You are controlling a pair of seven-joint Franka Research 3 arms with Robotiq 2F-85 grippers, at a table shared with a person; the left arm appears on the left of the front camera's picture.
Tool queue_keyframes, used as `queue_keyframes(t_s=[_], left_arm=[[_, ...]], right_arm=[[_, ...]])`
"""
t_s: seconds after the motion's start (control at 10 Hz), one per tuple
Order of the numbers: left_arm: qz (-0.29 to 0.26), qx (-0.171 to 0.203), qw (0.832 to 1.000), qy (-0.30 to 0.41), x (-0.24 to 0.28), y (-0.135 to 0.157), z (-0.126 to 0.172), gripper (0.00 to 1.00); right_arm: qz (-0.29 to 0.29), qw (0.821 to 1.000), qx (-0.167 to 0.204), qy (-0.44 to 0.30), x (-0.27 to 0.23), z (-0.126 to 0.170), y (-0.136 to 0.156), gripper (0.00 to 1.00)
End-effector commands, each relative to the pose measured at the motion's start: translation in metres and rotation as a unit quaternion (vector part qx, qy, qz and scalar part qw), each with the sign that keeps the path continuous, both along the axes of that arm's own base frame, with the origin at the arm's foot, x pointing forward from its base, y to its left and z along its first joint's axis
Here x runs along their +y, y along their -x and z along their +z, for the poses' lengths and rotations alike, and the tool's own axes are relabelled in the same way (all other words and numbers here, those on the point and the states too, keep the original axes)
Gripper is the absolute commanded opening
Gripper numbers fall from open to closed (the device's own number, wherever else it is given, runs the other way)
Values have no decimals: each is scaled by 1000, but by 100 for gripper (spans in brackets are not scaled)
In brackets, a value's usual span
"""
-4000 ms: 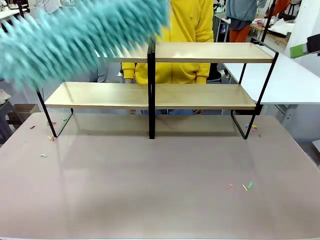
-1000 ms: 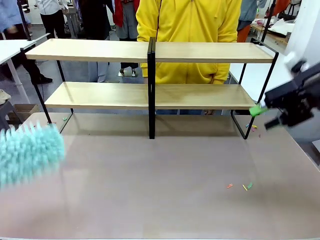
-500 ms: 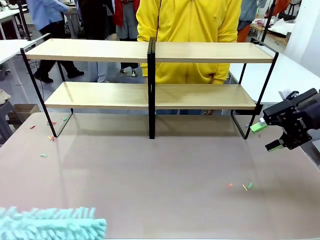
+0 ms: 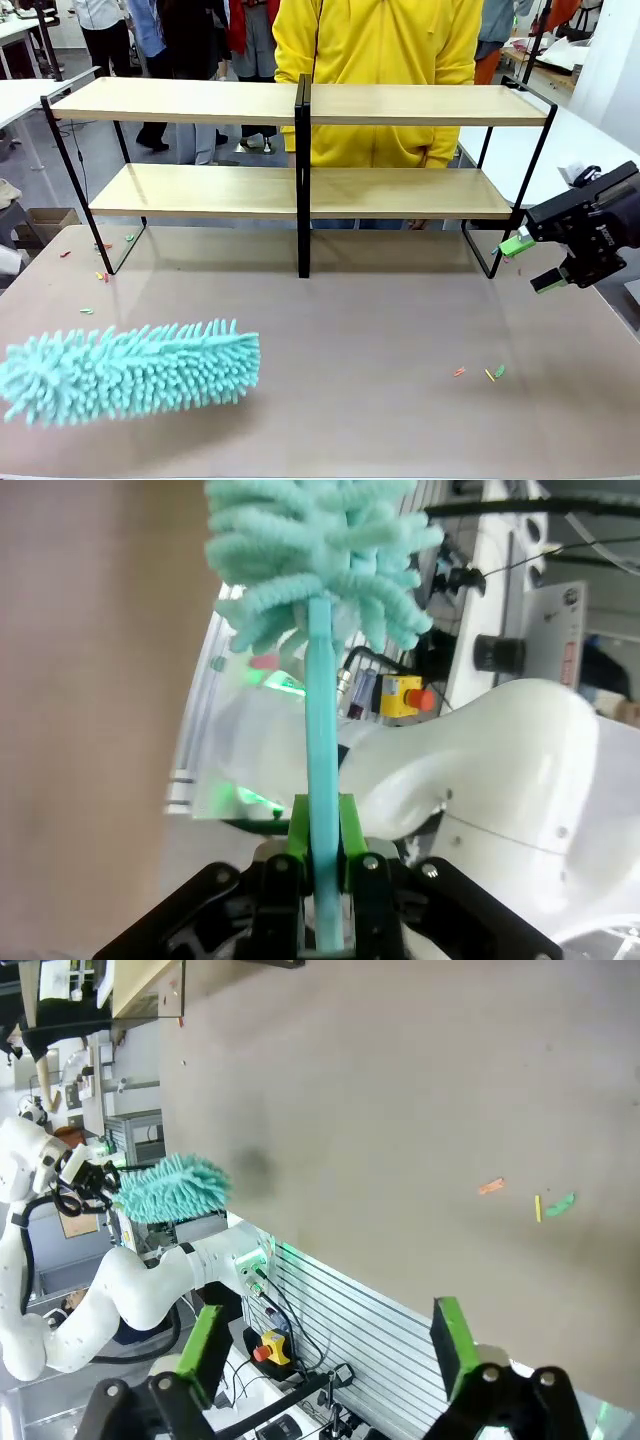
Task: Clean the shelves.
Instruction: Place the Duster on the table.
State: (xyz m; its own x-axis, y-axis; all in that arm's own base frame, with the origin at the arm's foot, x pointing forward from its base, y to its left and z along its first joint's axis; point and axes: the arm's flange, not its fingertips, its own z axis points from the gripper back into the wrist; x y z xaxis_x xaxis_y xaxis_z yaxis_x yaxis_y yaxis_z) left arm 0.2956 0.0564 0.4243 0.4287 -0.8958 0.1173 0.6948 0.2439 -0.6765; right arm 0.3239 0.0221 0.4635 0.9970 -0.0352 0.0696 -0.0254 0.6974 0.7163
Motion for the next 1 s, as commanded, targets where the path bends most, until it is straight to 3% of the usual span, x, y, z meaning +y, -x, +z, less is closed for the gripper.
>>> queue_keyframes(t_s=[0.0,0.3,0.5,0.7,0.8,0.9], left_arm=[[-26,-5,1000,3,6,-41,8,13],[-7,-15,1000,4,5,-74,4,13],[-8,-18,1000,-20,2,-80,2,13],[19,-38,998,-51,3,-84,-1,72],[65,-93,991,-70,8,-85,8,100],[143,-171,972,-68,19,-85,28,100]], right_arm=[[5,1000,-6,-14,0,-1,-1,100],[5,1000,-6,-14,0,-1,-1,100],[5,1000,-6,-14,0,-1,-1,100],[5,1000,-6,-14,0,-1,-1,100],[5,1000,-6,-14,0,-1,-1,100],[5,1000,-6,-14,0,-1,-1,100]])
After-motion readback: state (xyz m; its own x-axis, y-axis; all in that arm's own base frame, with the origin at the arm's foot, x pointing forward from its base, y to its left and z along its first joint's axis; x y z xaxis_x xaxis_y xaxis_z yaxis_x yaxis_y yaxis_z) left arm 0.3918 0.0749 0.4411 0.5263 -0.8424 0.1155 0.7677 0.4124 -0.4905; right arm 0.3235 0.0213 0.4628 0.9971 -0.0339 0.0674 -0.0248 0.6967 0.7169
